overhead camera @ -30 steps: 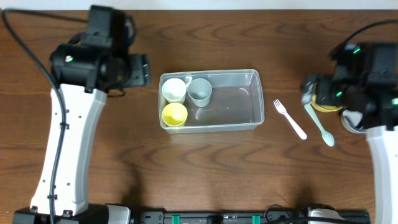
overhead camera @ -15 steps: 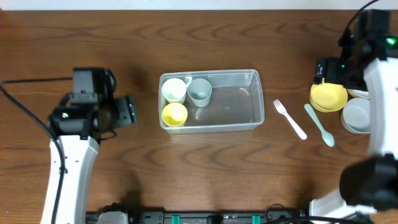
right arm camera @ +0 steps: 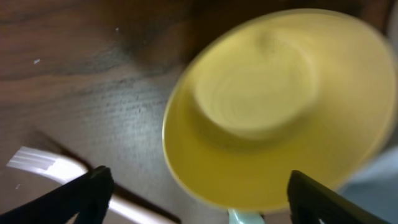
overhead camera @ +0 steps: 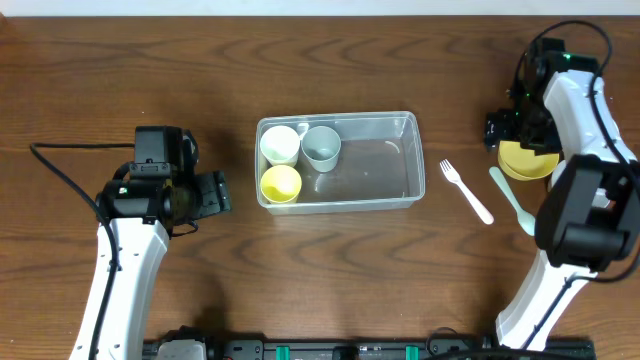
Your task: Pack container
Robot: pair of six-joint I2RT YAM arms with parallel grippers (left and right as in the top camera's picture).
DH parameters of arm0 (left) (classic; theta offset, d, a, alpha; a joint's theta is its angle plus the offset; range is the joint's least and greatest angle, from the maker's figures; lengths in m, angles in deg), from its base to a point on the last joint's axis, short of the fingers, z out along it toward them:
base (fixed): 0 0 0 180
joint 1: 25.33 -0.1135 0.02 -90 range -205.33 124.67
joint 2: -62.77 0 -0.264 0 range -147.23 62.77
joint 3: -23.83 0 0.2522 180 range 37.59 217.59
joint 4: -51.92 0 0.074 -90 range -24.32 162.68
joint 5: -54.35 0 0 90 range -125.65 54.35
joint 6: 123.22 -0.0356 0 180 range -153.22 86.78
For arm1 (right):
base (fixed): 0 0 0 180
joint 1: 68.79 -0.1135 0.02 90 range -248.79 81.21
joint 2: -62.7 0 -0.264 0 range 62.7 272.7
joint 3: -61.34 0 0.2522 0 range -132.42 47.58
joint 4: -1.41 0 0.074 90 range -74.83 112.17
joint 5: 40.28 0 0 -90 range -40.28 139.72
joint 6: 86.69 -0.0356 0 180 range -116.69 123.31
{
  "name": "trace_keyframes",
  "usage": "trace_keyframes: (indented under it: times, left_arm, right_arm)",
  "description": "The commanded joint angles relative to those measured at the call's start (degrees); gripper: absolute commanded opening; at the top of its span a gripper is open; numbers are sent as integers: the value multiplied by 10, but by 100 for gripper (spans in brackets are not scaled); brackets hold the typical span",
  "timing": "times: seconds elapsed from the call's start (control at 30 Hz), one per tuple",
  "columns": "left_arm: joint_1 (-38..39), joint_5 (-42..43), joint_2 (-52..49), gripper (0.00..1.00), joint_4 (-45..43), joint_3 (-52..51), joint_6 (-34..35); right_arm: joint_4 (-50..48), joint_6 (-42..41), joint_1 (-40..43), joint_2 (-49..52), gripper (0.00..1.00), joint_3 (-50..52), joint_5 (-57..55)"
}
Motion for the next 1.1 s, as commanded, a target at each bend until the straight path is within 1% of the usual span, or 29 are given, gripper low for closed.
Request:
trace_keyframes:
  times: [0.0,0.17,0.2,0.3,0.33,0.43,0.67,0.77,1.07]
  left_arm:
    - [-3,6,1,81,0,-1,3]
    - [-3,6,1,81,0,-1,3]
    - [-3,6,1,81,0,-1,3]
    - [-3,6,1,81,0,-1,3]
    - [-3,6,1,81,0,-1,3]
    - [-3,6,1,81,0,-1,3]
    - [-3,6,1,81,0,-1,5]
    - [-3,6,1,81,0,-1,5]
    - [-3,6,1,81,0,-1,6]
  right_arm:
    - [-3,3,-7,26,85,-4,-5]
    - [-12,-1,-7,35,66,-4,-5]
    - [-14,-1,-7,35,61,-4,-5]
    - [-15,0,-7,35,54,-4,-5]
    - [-15,0,-7,35,49,-4,-5]
    - [-15,-1,-7,35,30,-4,-5]
    - [-16,-1,-7,35,6,-4,-5]
    - [-17,-1,-7,35,2,-4,-5]
    - [-23,-1,-16,29,1,-9,-3]
